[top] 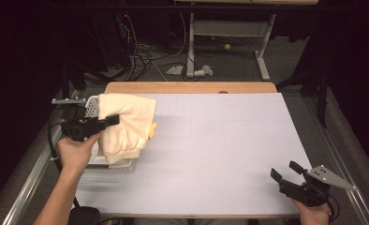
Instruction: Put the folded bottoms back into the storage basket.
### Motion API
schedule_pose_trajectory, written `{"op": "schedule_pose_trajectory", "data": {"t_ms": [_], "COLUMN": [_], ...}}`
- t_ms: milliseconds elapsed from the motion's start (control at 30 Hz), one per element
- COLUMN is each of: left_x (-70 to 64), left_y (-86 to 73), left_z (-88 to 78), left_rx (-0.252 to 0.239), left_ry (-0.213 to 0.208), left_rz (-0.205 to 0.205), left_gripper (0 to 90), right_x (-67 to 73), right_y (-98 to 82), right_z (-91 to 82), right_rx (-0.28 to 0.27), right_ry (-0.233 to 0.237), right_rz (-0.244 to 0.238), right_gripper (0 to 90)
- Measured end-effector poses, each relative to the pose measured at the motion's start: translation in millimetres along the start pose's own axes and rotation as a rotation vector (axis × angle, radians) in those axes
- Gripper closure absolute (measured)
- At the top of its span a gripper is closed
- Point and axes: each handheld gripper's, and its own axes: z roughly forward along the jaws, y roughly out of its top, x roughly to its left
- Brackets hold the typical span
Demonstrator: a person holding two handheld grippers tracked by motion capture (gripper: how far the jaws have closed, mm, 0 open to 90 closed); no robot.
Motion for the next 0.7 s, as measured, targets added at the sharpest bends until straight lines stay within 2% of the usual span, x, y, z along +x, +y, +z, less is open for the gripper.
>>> {"op": "schedule_pose_trajectory", "data": {"t_ms": [700], "left_x": [21.4], "left_y": [-4.7], "left_z": [-29.1], "left_rx": [-0.046], "left_ry": [0.081], "left_rz": [-0.041], "left_gripper": [70.9], "right_x": [-0.1], "right_y": [0.0], "right_z": [0.1], "right_rx": [0.001], "right_ry": [-0.003], "right_rz": [0.003], "right_gripper": [21.5]}}
